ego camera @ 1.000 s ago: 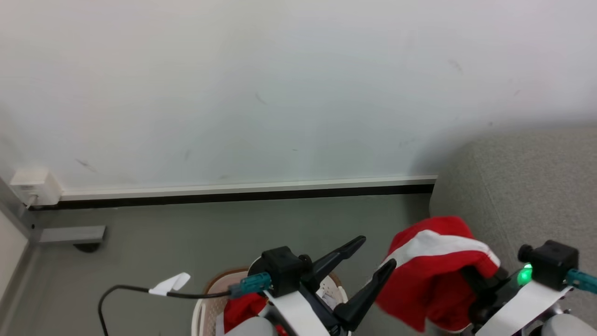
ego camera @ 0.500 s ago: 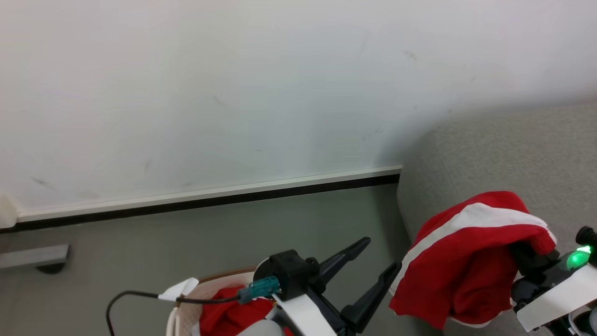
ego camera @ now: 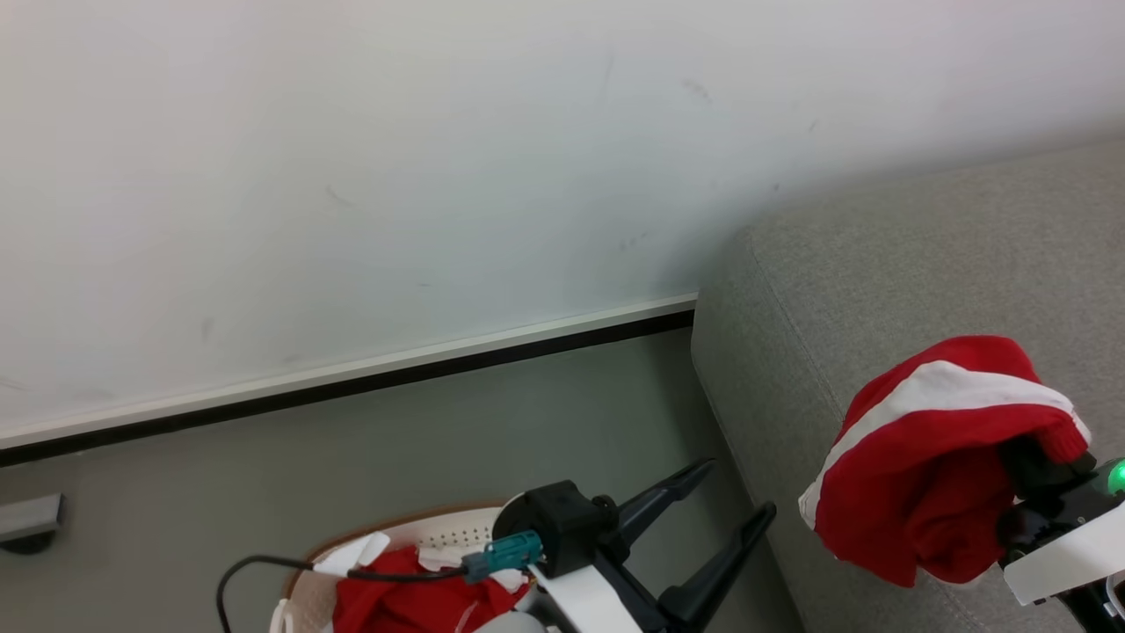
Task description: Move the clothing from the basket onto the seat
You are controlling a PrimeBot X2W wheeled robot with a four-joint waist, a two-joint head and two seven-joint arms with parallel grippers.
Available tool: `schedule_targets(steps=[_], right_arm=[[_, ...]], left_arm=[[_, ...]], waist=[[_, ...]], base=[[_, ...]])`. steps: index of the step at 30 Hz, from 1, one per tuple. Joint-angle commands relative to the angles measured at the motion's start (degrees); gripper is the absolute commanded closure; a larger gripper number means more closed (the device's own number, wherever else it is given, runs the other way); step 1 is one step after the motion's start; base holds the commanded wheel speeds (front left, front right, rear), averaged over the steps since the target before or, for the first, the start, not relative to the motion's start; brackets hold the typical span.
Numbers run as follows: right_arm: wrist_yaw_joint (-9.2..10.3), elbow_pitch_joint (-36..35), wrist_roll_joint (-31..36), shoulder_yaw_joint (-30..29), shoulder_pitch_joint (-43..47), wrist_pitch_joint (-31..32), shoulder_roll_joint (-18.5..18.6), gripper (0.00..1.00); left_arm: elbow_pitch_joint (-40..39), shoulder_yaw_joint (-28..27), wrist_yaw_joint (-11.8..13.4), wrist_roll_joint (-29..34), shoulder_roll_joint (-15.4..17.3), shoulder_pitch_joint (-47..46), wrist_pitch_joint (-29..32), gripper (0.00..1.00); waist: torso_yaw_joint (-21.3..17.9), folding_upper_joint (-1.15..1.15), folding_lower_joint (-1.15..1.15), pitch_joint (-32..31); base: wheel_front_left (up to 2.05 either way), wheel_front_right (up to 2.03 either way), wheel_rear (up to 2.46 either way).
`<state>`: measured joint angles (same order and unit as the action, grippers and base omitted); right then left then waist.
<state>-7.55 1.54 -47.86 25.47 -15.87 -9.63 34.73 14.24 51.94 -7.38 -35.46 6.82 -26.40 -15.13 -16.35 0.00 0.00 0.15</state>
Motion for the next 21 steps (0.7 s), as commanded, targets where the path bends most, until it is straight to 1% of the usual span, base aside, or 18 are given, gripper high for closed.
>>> schedule_targets(steps=[1, 4, 8, 10, 12, 16, 21], right_arm=[[0.12, -0.13, 0.72, -0.66, 0.71, -0.08, -0.3, 1.0], [0.12, 0.32, 0.99, -2.83, 0.19, -0.28, -0.97, 1.0], [0.12, 1.32, 0.53, -7.1, -2.72, -0.42, -2.15, 1.0], [0.12, 3.24, 0.67, -9.64, -5.49, -0.26, -2.74, 1.0], [0.12, 5.5, 0.41, -12.18, -8.88, 0.12, -3.35, 1.0], [0.12, 11.63, 2.6, -17.38, -17.67, 0.71, -3.31, 1.0], [0.12, 20.16, 5.65, -24.73, -30.04, 1.97, -0.84, 1.0]], left_arm=[[0.07, -0.04, -0.16, 0.87, 0.13, 0.25, -0.02, 0.0], [0.21, -0.04, -0.16, 1.06, 0.21, -0.74, -0.02, 0.0], [0.84, 0.46, -0.16, 1.8, 0.61, -4.41, -0.03, 0.0], [1.27, 0.65, -0.16, 1.91, 0.96, -6.79, -0.03, 0.0], [1.57, 1.0, -0.16, 2.37, 1.09, -9.23, -0.03, 0.0], [2.19, 1.37, -0.16, 3.6, 1.87, -14.16, -0.03, 0.0], [2.08, 1.5, -0.16, 5.13, 2.05, -19.87, -0.03, 0.0]], waist=[[-0.08, 0.0, 0.0, 0.39], [0.05, 0.0, 0.0, 2.08], [0.86, 0.0, 0.0, 7.81], [1.25, 0.0, 0.0, 11.31], [1.76, 0.0, 0.0, 14.9], [3.3, 0.0, 0.0, 21.33], [6.44, 0.0, 0.0, 28.52]], base=[[0.0, 0.0, 0.0], [0.0, 0.0, 0.0], [0.0, 0.0, 0.0], [0.0, 0.0, 0.0], [0.0, 0.0, 0.0], [0.0, 0.0, 0.0], [0.0, 0.0, 0.0]])
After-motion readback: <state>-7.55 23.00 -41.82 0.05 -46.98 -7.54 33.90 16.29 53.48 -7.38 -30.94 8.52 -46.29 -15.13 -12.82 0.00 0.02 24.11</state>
